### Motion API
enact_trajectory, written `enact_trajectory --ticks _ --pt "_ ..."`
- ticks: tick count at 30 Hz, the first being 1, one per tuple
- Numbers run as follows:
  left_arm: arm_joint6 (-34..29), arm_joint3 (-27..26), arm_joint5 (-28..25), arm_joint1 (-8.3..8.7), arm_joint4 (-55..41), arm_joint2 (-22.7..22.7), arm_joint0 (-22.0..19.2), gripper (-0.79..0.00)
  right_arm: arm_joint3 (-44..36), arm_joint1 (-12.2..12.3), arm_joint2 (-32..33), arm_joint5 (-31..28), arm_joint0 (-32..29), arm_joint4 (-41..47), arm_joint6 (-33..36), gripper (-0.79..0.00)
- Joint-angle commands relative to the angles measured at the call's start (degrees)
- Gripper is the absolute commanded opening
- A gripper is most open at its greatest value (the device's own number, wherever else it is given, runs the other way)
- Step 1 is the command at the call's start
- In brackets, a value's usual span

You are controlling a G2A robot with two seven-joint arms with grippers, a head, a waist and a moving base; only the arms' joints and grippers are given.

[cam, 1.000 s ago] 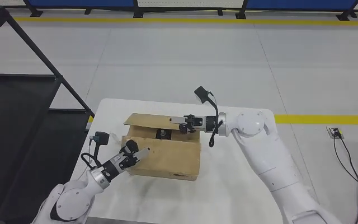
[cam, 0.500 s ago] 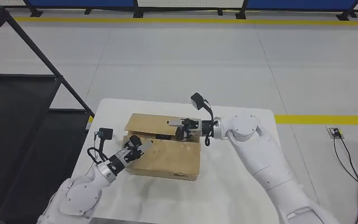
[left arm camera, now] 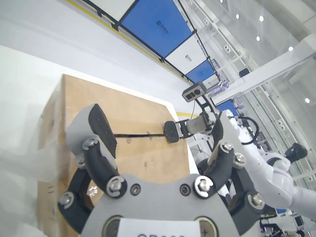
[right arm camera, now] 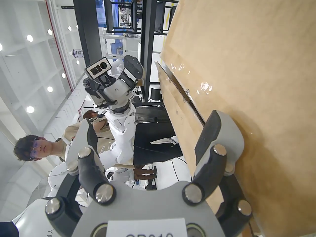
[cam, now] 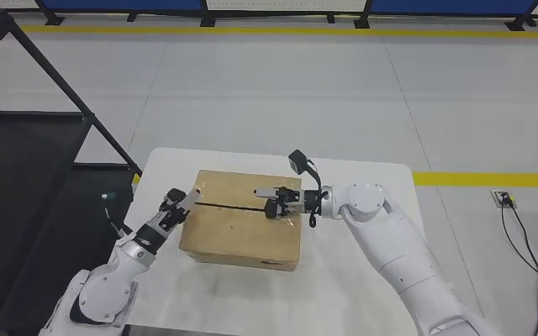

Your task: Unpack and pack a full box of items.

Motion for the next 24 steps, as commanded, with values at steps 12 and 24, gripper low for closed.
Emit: enact_trajectory --ticks 12,24 --pt "2.70 1.39 -1.17 0.25 -8.53 -14.61 13.21 0.000 -0.02 0.08 -0.65 -1.60 -0.35 -1.39 -0.87 0.000" --pt "-1.01 7.81 4.58 0.02 -6.63 -9.65 8.21 0.000 -0.50 -0.18 -1.56 -2.31 0.63 -2.33 -1.89 0.000"
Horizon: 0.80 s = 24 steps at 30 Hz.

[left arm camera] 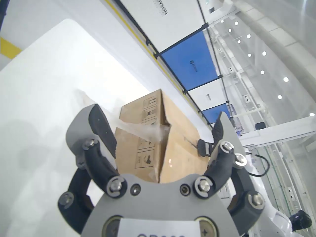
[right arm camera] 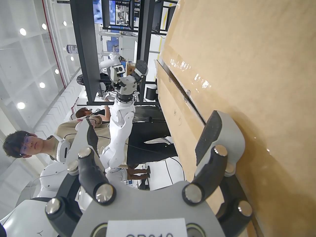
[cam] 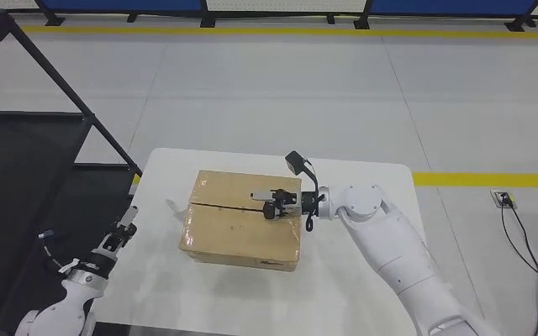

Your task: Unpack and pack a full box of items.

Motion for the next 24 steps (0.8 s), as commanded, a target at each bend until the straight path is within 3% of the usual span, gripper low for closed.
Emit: enact_trajectory --ticks 1,11,24 --pt "-2.78 2.90 0.39 -0.10 -1.32 2.09 -2.49 0.000 -0.09 -0.01 -0.02 -0.05 0.16 -0.23 -0.37 0.000" --pt "-10.76 17.15 -1.49 -1.20 -8.45 9.88 -13.54 0.000 0.37 0.11 0.00 0.65 0.67 -1.28 -1.21 0.000" --pt "-17.63 28.39 -0.63 -3.10 -21.06 16.13 -22.71 0.000 1.52 -0.06 -0.52 0.82 1.50 -1.76 -1.53 0.000"
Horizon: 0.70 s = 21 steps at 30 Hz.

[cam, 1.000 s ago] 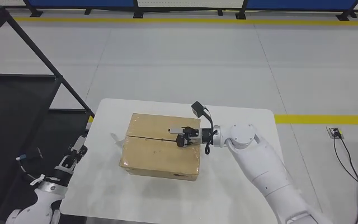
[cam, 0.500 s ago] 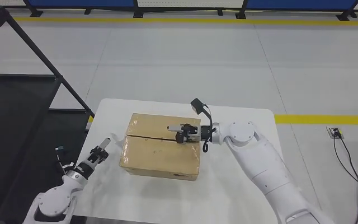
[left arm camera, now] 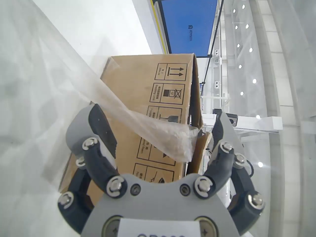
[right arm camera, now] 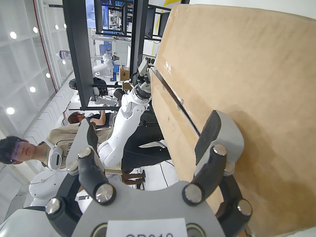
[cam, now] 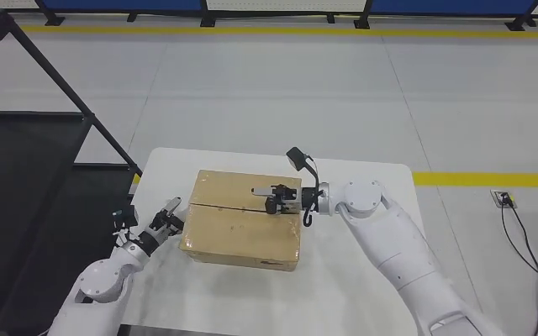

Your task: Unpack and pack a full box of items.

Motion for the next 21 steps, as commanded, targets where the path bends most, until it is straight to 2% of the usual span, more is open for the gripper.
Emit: enact_trajectory --ticks 1,7,11,16,21 --pt "-0.77 1.00 0.37 -0.18 -1.04 0.58 -0.77 0.000 0.17 -0.03 -0.05 -0.08 0.10 0.02 -0.01 0.000" --pt "0.60 3.28 0.90 -0.83 -2.72 2.01 -2.51 0.000 0.95 -0.16 -0.24 -0.26 0.44 0.22 -0.08 0.000" --pt "2.54 3.85 0.46 -1.09 -4.89 1.43 -3.05 0.000 1.61 -0.26 -0.41 -0.43 0.72 0.23 -0.07 0.000" --pt "3.38 2.06 -1.24 -0.51 -5.52 -2.10 -1.34 0.000 2.58 -0.32 -0.42 -0.90 0.94 0.43 0.13 0.000" --pt "4.26 -1.92 -2.91 0.44 -6.00 -7.61 2.21 0.000 3.49 -0.40 -0.39 -1.31 1.27 0.78 0.29 0.000"
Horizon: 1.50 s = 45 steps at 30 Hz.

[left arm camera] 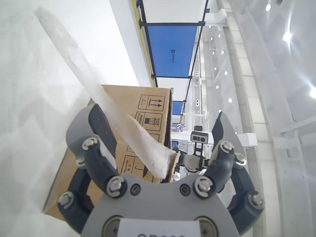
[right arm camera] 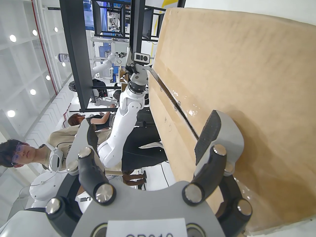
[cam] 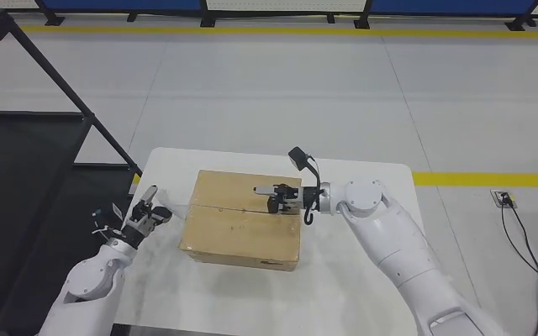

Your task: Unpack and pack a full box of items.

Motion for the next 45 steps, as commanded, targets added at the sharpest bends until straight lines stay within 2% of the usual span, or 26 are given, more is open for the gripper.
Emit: enact_trajectory --ticks 1,10,18,21,26,30,37,41,45 --pt "0.35 -1.82 -0.53 0.37 -0.17 -2.40 1.65 0.000 0.18 -0.05 -0.06 -0.11 0.08 0.10 0.02 0.000" --pt "0.21 -10.04 1.05 1.74 3.38 -9.99 9.92 0.000 1.01 -0.31 -0.40 -0.35 0.56 0.36 0.11 0.000" --pt "-4.90 -15.57 0.15 1.98 5.44 -9.96 15.12 0.000 1.83 -0.69 -1.01 -0.24 1.07 0.27 -0.29 0.000" --pt "-4.51 -15.07 1.16 1.68 6.54 -7.13 14.20 0.000 2.09 -0.89 -1.33 -0.12 1.32 0.29 -0.39 0.000" --pt "-3.05 -10.24 2.32 0.78 6.24 -1.38 9.42 0.000 2.65 -1.09 -1.57 -0.07 1.69 0.09 -0.83 0.000" --pt "-2.21 -6.72 2.23 0.10 5.35 1.83 6.06 0.000 1.12 -0.70 -0.17 -3.10 0.70 0.24 -3.47 0.000" --pt "-2.59 -3.92 1.34 -0.25 4.99 3.23 4.28 0.000 -6.74 0.95 3.29 -5.45 -3.14 -0.37 -4.44 0.000" --pt "-0.38 -3.83 0.24 -0.21 4.34 1.77 5.34 0.000 -13.90 2.08 5.22 -7.46 -6.30 -1.68 -3.42 0.000" --pt "1.00 -4.01 0.00 0.01 3.16 -0.62 7.21 0.000 -20.31 3.04 6.30 -6.98 -9.23 -1.77 0.66 0.000"
